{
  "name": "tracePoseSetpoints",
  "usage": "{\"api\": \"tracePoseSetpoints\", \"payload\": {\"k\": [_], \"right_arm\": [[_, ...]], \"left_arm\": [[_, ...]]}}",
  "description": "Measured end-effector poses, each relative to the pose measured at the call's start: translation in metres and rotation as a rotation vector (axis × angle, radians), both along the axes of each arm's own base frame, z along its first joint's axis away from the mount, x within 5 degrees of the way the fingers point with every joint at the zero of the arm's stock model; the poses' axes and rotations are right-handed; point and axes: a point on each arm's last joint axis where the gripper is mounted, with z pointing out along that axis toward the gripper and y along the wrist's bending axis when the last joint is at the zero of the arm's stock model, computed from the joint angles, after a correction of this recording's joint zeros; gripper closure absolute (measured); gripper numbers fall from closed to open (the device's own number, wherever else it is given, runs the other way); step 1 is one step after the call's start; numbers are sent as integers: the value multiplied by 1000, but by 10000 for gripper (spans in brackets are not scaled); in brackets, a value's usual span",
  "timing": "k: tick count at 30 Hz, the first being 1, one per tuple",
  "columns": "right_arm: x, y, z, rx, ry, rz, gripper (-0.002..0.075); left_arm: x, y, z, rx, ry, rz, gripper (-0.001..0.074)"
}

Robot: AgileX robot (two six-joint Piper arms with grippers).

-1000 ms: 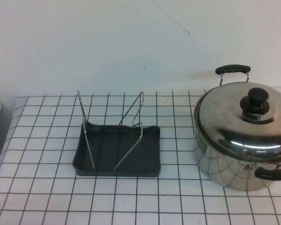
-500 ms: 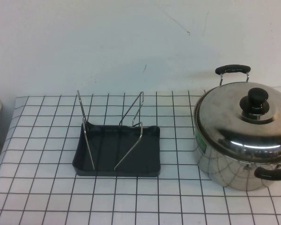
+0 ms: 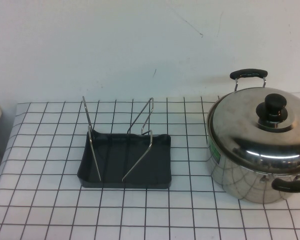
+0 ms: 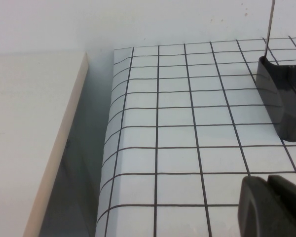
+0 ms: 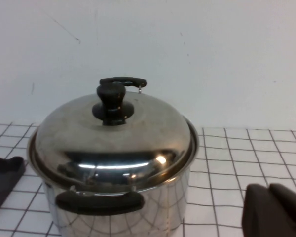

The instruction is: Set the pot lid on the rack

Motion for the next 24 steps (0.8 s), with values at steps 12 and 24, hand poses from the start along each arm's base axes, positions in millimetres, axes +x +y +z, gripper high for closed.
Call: {"api": "tracePoseSetpoints", "payload": {"k": [12,24], "right_arm": [[52,7,4,1,156,119,631],[95,12,24,14,100,120,361]], "left_arm": [[0,0,0,0,0,0,738],[0,0,0,-2,0,1,738]]}}
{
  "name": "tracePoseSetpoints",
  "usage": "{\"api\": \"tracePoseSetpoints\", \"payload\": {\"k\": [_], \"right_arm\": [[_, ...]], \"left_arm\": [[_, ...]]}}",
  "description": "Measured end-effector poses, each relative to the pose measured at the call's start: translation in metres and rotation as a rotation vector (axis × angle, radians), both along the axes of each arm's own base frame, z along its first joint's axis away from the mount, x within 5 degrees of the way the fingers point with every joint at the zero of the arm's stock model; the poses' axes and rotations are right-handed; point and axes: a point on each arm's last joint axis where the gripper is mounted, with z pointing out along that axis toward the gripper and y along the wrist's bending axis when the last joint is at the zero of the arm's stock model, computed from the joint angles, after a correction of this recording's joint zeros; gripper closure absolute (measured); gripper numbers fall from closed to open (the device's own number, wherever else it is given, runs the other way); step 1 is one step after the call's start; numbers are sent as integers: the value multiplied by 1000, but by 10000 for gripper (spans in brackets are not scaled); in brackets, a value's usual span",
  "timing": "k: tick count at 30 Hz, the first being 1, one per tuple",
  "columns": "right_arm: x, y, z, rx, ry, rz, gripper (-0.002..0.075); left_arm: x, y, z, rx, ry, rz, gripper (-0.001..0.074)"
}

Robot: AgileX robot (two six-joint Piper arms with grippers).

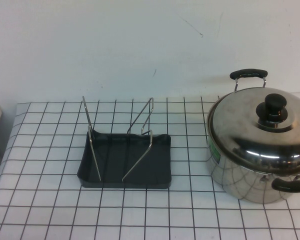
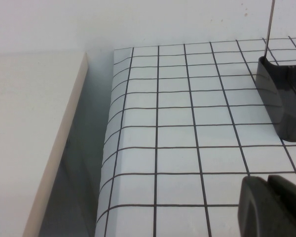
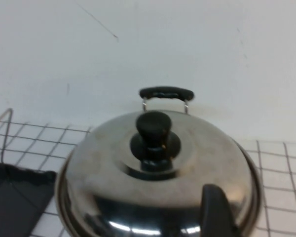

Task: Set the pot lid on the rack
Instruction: Open the pot

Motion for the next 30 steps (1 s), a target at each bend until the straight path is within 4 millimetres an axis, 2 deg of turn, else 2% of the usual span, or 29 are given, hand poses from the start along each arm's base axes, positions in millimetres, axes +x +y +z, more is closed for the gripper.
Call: {"api": "tracePoseSetpoints", "payload": {"k": [5,10,13,18,22,30], "right_arm": [[25,17,0,-20,-74,91,319],[57,34,-4,-56,-196,130,142],[78,42,-13,-66,-240,147,92],[108,53,-35,-56,-291,155,74],[129,60,-55,-46,-264,154,73],[161,69,-84,-36,-230,138,72]], "left_arm": [[0,0,0,0,0,0,738],[0,0,0,0,0,0,738],[0,0,0,0,0,0,738],[0,0,0,0,0,0,738],[0,0,0,0,0,0,738],[0,0,0,2,0,-1,738]]}}
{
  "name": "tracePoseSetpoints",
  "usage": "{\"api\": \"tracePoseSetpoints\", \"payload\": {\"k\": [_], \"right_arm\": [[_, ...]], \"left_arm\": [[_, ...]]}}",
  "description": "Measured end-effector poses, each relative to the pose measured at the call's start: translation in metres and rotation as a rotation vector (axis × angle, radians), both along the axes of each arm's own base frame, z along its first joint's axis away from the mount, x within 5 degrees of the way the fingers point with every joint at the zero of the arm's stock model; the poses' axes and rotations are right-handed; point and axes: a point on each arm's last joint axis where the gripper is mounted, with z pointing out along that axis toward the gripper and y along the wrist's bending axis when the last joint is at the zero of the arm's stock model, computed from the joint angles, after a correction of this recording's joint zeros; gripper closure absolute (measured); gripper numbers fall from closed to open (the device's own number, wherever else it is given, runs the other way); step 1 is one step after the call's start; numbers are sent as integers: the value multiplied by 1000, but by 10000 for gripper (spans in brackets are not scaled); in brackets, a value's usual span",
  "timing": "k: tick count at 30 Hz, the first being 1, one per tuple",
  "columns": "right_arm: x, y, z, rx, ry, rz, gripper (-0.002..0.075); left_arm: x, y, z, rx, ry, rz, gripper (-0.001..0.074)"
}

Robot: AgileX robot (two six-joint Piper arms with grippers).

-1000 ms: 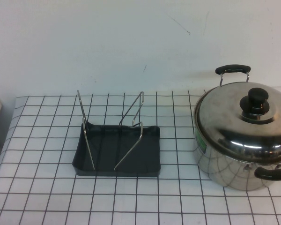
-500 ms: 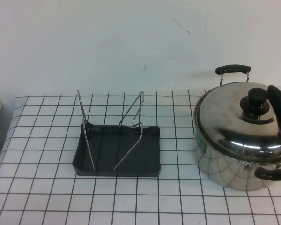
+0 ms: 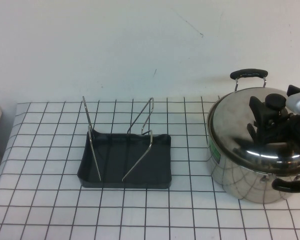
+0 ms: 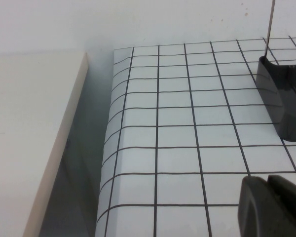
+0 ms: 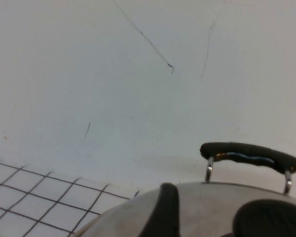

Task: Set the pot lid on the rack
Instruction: Open the pot

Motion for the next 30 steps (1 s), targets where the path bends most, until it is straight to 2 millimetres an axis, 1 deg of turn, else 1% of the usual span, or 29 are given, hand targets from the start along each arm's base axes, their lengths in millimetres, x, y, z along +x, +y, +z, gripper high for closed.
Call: {"api": "tracePoseSetpoints", "payload": {"k": [3,5,7,9,11,14,16,17,22,25,27,30], "right_arm": [[5,0,-9,9,18,-20,72],[6,0,-12,18,26,-27,72],[6,-1,-12,26,22,-31,74],[6,-1,-11,28,21,-32,95],[6,-1,-11,29,19,-32,141],[6,-1,-11,31,19,-33,259],[6,-1,-11,31,19,-33,354],[6,-1,-11,31,19,-33,376],[7,-1,-11,42,22,-34,372],[5,-1,-5,58,12,-34,372],[2,-2,6,70,-20,-33,372],[-7,-5,30,95,-98,-25,372]], "left_arm": [[0,0,0,0,0,0,738],[0,0,0,0,0,0,738],[0,0,0,0,0,0,738],[0,0,0,0,0,0,738],[0,0,0,0,0,0,738],[0,0,0,0,0,0,738],[0,0,0,0,0,0,738],[0,0,0,0,0,0,738],[0,0,0,0,0,0,738],[0,0,0,-2,0,1,738],[0,0,0,-2,0,1,738],[0,0,0,-2,0,1,738]]}}
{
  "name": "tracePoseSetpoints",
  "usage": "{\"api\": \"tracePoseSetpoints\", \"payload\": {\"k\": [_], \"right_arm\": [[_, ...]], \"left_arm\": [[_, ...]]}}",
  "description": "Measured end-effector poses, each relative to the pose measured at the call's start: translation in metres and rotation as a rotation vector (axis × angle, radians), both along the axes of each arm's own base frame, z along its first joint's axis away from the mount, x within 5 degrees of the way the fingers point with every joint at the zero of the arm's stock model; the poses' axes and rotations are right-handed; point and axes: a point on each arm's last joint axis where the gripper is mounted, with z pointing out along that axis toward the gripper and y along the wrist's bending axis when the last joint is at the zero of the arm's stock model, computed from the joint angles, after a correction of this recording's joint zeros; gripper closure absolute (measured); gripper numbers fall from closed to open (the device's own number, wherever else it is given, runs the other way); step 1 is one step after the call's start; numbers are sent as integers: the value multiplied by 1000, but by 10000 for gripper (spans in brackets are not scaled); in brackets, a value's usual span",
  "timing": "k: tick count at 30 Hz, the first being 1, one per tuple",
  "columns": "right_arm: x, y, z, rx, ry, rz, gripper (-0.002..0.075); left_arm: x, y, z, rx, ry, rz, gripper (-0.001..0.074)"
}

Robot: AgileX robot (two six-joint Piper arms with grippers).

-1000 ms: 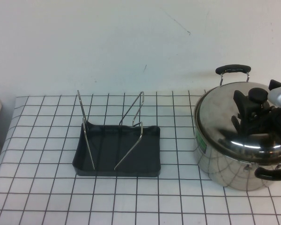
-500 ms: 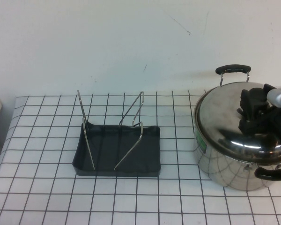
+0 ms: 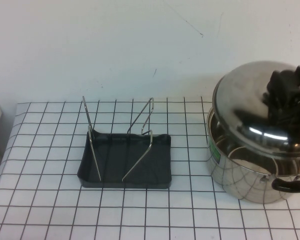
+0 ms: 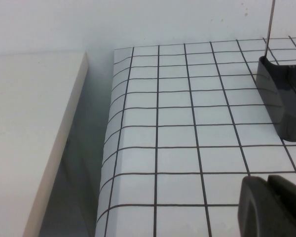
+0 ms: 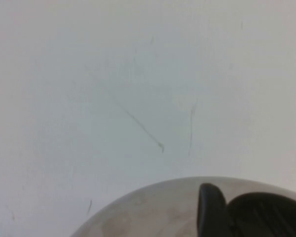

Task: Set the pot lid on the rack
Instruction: Open the pot, then hand over the pot lid

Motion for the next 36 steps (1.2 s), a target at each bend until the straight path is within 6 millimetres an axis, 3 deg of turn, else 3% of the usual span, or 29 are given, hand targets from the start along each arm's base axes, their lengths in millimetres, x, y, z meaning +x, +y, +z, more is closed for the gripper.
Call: {"api": "tracePoseSetpoints", "payload": {"k": [6,15,24,32,34,36], "right_arm": [[-25,-5,40,-12,-44,31,372],[-56,-4,68,-83,-85,140,372],[-62,2,66,-137,-74,222,372],[-61,1,55,-137,48,212,372],[-61,1,55,-145,54,215,372],[-61,1,55,-145,55,217,372]], "left_arm": [[0,0,0,0,0,0,738],[0,0,0,0,0,0,738],[0,0,0,0,0,0,738],[0,0,0,2,0,-1,738],[0,-1,1,-67,-6,2,738],[1,-7,2,-348,-19,17,738]]}}
